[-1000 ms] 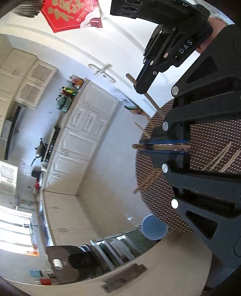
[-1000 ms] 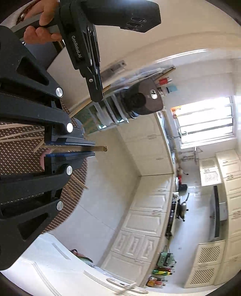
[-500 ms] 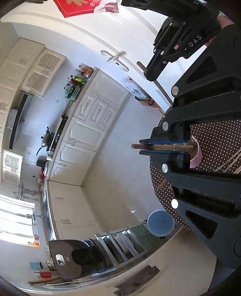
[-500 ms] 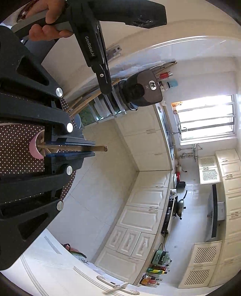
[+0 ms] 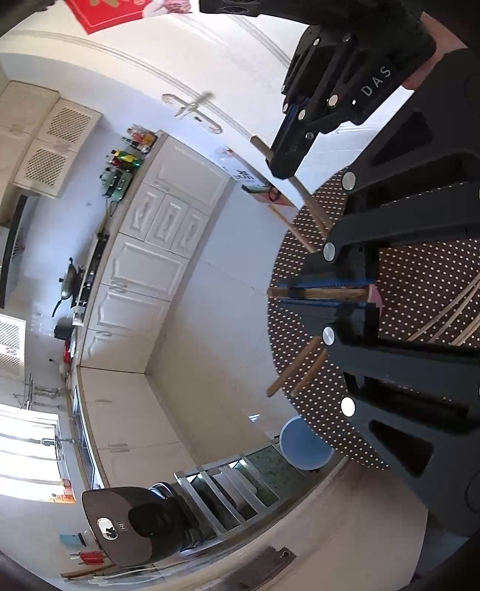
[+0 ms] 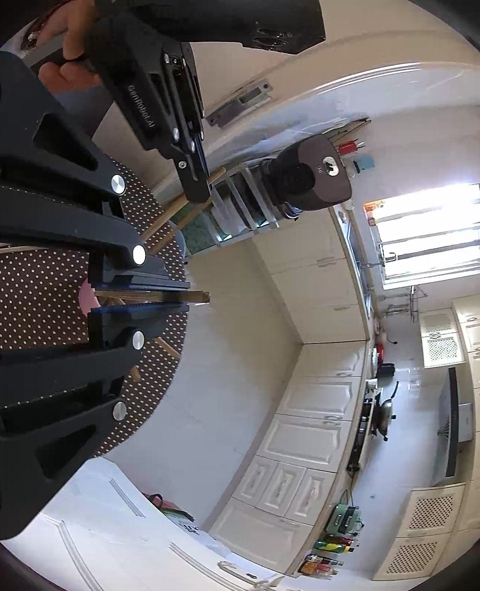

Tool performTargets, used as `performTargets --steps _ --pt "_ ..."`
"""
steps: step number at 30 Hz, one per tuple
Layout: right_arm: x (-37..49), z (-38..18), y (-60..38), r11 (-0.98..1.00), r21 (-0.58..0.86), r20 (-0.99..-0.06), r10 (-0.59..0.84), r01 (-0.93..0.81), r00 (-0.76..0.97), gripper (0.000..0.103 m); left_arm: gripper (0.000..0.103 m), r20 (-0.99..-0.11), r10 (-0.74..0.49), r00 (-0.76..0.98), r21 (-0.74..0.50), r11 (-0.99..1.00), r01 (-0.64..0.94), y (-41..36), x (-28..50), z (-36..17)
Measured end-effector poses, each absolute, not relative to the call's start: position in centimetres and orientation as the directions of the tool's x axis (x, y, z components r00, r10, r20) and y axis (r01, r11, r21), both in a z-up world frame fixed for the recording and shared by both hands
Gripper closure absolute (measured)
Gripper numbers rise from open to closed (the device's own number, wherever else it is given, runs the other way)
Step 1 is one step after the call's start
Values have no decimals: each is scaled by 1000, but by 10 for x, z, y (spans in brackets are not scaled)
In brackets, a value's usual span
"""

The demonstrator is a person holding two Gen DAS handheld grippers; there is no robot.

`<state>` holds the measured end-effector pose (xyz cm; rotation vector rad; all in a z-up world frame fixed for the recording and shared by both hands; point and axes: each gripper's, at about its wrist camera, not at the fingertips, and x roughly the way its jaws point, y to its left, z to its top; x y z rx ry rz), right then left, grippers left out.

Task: Organize utensils
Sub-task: 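Lower both held sticks into the cup and open both tools, then move both tools down to the remaining sticks and close the right tool on one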

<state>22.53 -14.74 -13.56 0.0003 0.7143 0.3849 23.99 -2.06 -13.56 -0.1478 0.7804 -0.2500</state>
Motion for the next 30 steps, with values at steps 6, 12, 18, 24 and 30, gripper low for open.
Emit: performTargets --steps 6,12,18,24,30 --pt "221 -144 -140 931 137 -661 341 -339 668 98 97 -697 -274 662 -209 962 178 -22 233 -147" --pt "216 -150 -139 934 159 -676 338 -319 655 97 97 -723 -265 638 -192 964 183 -24 224 -153" --pt "205 -146 -141 934 185 -665 347 -304 661 96 96 -735 -234 636 -172 972 158 -23 214 -149" --pt "191 -135 -139 934 197 -642 353 -298 681 89 87 -733 -220 644 -159 976 152 -20 199 -143" --pt "173 -127 -134 933 196 -614 358 -302 704 76 53 -696 -207 688 -142 978 150 -12 180 -134"
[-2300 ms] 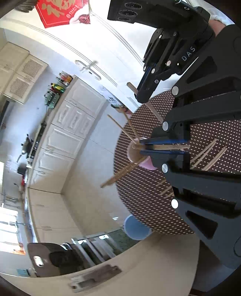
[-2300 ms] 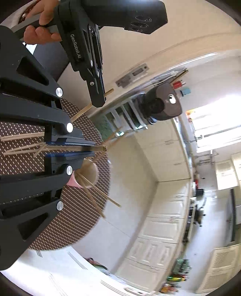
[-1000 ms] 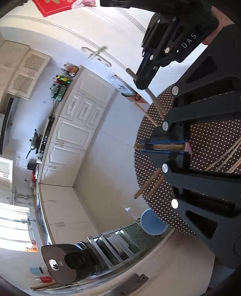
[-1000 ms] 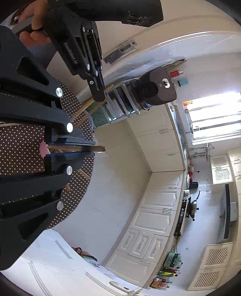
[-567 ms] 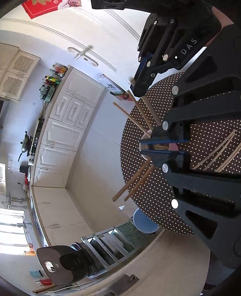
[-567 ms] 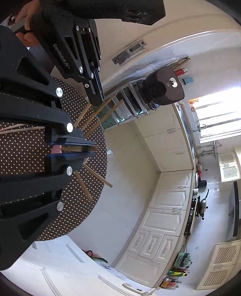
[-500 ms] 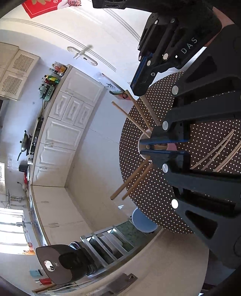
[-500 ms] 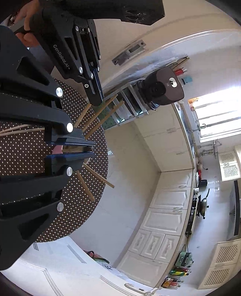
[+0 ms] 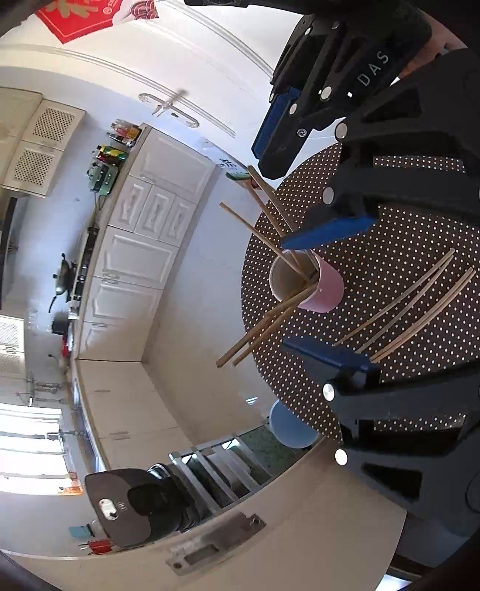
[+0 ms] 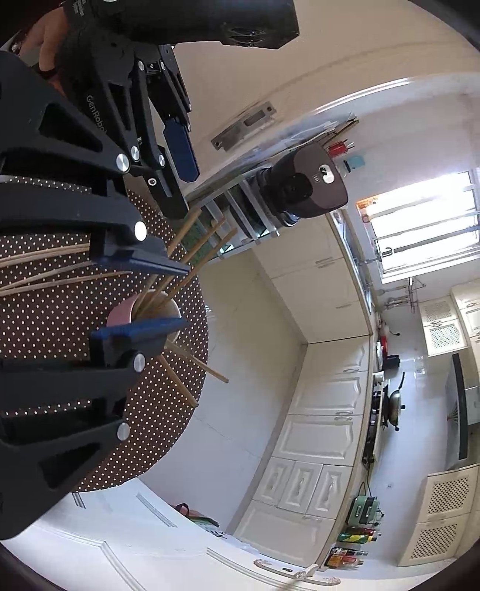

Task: Organize utensils
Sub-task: 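Move both tools down to the remaining sticks and close the right tool on one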

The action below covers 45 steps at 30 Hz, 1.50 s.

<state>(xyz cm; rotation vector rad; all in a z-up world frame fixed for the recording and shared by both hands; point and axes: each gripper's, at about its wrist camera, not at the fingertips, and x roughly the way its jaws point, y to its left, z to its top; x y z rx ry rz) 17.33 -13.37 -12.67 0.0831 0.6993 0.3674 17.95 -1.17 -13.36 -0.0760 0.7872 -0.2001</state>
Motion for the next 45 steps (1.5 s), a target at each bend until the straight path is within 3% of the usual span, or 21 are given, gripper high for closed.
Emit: performTargets --steps 7,14,33,45 --pt "148 -125 -124 931 179 -576 362 -319 732 65 37 -607 -177 775 -104 984 143 2 150 -126" --pt "135 -141 -116 930 173 -594 360 -323 719 61 31 -583 -128 802 -57 992 117 13 130 -137" --pt "170 -268 -92 922 173 -815 331 -347 476 60 31 -885 -76 460 -124 989 -75 65 164 -292" --pt "205 -308 -85 899 212 -852 362 -383 378 60 31 -958 -19 285 -58 990 -127 49 200 -356"
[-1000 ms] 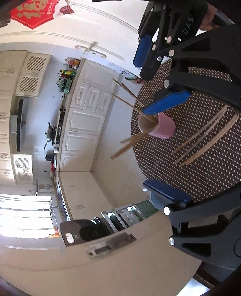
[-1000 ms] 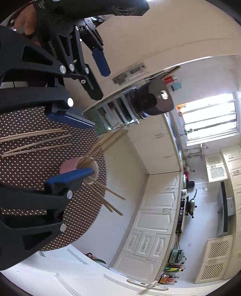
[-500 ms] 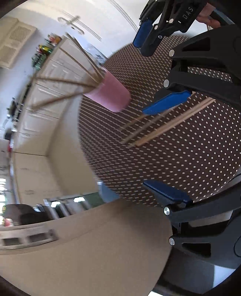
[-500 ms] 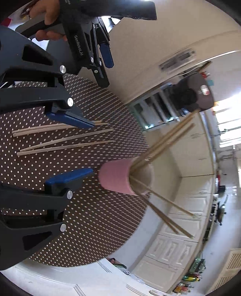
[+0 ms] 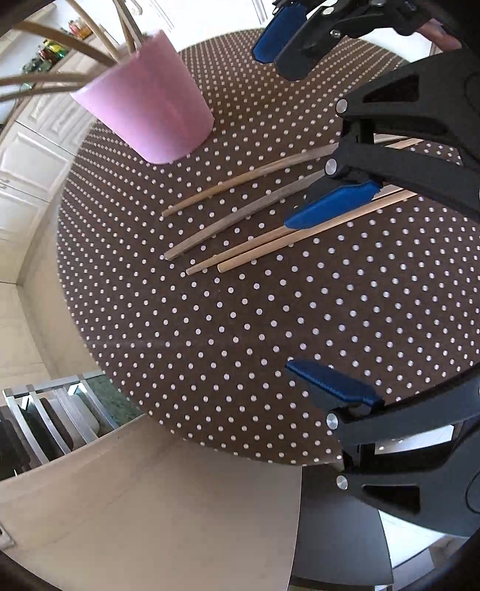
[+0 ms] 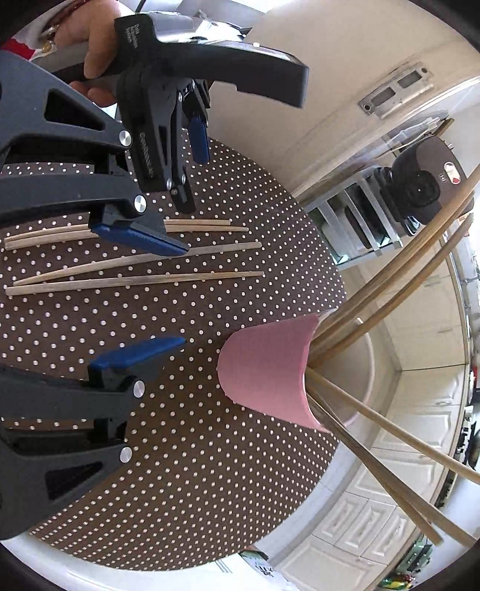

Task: Organize utensils
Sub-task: 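Move both tools down to the remaining sticks and close the right tool on one, then close the left tool on a stick and lift it over the cup while the right tool raises its stick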

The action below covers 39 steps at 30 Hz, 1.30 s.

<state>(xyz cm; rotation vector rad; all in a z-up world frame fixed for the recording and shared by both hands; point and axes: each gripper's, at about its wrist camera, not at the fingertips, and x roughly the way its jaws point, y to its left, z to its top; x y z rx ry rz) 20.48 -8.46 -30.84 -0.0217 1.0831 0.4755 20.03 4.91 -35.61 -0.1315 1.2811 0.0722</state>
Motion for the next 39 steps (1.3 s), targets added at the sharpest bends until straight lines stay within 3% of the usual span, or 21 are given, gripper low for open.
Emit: performTargets --steps 4,14,22,27,31,39 --pt "213 -316 -82 891 222 -859 371 -395 353 60 31 -967 27 252 1 995 -100 40 206 -366" --pt "234 -332 -61 866 241 -869 394 -438 301 60 29 -974 2 226 -33 988 -150 56 216 -374" --pt "250 -349 -36 861 178 -884 352 -476 307 60 30 -983 -14 181 -47 983 -179 68 229 -375" --pt "259 -360 -27 875 134 -896 307 -466 320 67 38 -986 -13 165 -48 976 -212 75 248 -377" --pt "260 -368 -18 864 94 -906 281 -495 317 70 50 -986 22 167 -12 979 -204 74 256 -379" --pt "265 -371 -21 864 90 -921 262 -495 290 97 79 -981 6 193 -34 979 -203 73 246 -374"
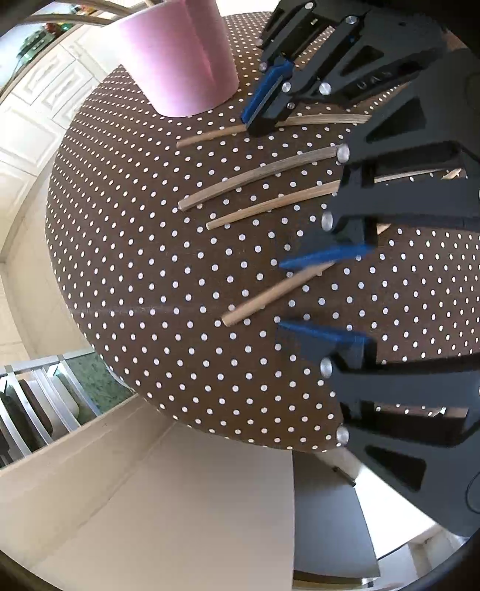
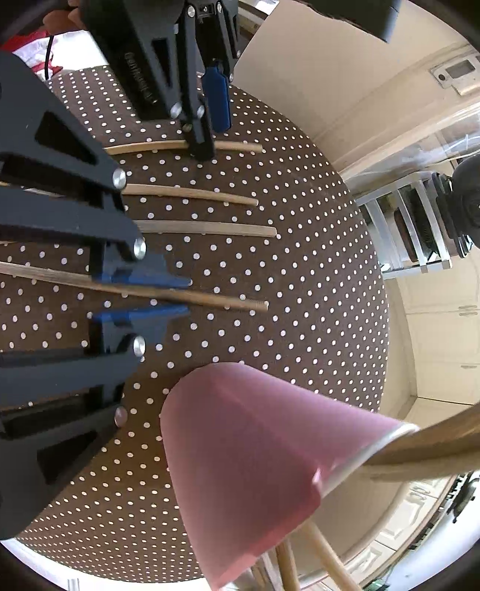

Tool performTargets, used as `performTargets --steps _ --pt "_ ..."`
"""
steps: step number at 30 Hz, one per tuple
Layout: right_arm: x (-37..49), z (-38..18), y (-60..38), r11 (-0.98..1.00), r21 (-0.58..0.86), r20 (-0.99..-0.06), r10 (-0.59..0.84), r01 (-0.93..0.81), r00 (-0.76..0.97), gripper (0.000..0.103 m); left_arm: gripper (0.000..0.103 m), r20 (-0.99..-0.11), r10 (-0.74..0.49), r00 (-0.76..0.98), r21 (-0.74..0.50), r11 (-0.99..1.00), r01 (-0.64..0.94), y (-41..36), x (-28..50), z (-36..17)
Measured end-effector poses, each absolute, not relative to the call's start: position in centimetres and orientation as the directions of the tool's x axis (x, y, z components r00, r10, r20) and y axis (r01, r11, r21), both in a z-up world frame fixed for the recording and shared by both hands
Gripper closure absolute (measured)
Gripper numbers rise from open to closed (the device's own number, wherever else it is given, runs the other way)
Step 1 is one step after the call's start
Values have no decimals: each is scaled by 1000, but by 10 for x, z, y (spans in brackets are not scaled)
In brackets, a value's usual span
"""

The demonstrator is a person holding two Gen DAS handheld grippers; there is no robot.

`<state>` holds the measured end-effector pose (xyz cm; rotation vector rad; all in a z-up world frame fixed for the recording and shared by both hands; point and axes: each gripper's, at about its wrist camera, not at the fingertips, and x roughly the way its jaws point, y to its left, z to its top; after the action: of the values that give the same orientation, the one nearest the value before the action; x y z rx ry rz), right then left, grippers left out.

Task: Organize utensils
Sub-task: 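Close the left tool on a stick and lift it over the cup while the right tool raises its stick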

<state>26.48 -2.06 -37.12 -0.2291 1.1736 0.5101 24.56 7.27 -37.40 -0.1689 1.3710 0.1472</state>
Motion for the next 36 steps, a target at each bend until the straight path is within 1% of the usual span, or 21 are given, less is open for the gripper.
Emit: performTargets --steps 1,5,11,19,26,36 --pt "265 -372 -21 864 100 -921 268 -493 282 98 87 -981 -1 196 -42 978 -206 74 244 -374" --pt "260 -368 -29 865 146 -920 297 -480 254 98 97 -975 -69 213 -115 971 -209 79 237 -372" --pt "244 -351 -53 870 220 -903 353 -441 246 98 97 -960 -130 248 -181 964 -195 78 225 -361" --pt "223 -308 -77 875 287 -854 418 -390 310 98 97 -919 -197 342 -253 959 -128 73 207 -316" --pt "193 -259 -97 878 306 -799 447 -369 402 98 97 -872 -219 437 -263 964 -41 62 186 -262" --pt "160 -185 -122 894 279 -706 438 -351 556 98 97 -791 -275 546 -284 956 71 48 161 -198"
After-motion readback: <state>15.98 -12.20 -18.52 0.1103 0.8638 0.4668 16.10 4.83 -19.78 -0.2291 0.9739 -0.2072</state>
